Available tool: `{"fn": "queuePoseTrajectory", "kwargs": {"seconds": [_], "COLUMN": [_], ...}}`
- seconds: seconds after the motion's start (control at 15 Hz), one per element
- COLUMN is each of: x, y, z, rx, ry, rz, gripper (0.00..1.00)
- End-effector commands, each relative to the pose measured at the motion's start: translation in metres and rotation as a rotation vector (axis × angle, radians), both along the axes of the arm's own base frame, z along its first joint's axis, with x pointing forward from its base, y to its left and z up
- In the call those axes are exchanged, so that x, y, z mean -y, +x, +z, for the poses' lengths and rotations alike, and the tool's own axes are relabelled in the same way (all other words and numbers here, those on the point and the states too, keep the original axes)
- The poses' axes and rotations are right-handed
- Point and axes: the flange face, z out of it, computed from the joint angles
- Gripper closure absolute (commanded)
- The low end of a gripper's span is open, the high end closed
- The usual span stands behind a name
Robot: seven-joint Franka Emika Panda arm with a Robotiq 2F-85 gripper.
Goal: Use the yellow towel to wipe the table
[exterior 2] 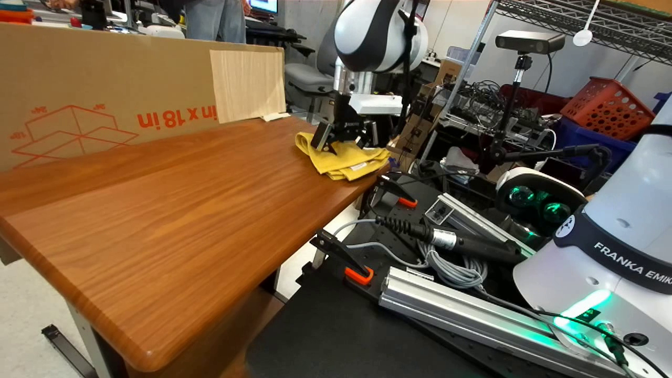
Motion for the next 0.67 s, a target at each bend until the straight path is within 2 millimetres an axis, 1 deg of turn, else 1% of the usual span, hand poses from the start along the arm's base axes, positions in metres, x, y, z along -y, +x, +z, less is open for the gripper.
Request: {"fn": "queuePoseTrajectory", "kwargs": {"seconds": [0.0,0.2,0.27,0.4,0.47,0.6], "x": [-0.071,-0.129,-0.145,-0.165,-0.171,-0.176], "y": [-0.019,0.023,0.044,0.075,0.088,0.116], "z": [-0.021,-0.023,-0.025,-0.024,-0.023,-0.025], "rx": [-0.059,-0.041,-0.026,-0.005,0.0,0.015], "ry": [-0.034,-0.026,-0.026,-0.033,-0.042,-0.064], "rz": [0.162,0.15,0.118,0.047,0.009,-0.072], "gripper": [0.0,0.0,0.0,0.0,0.0,0.0]}}
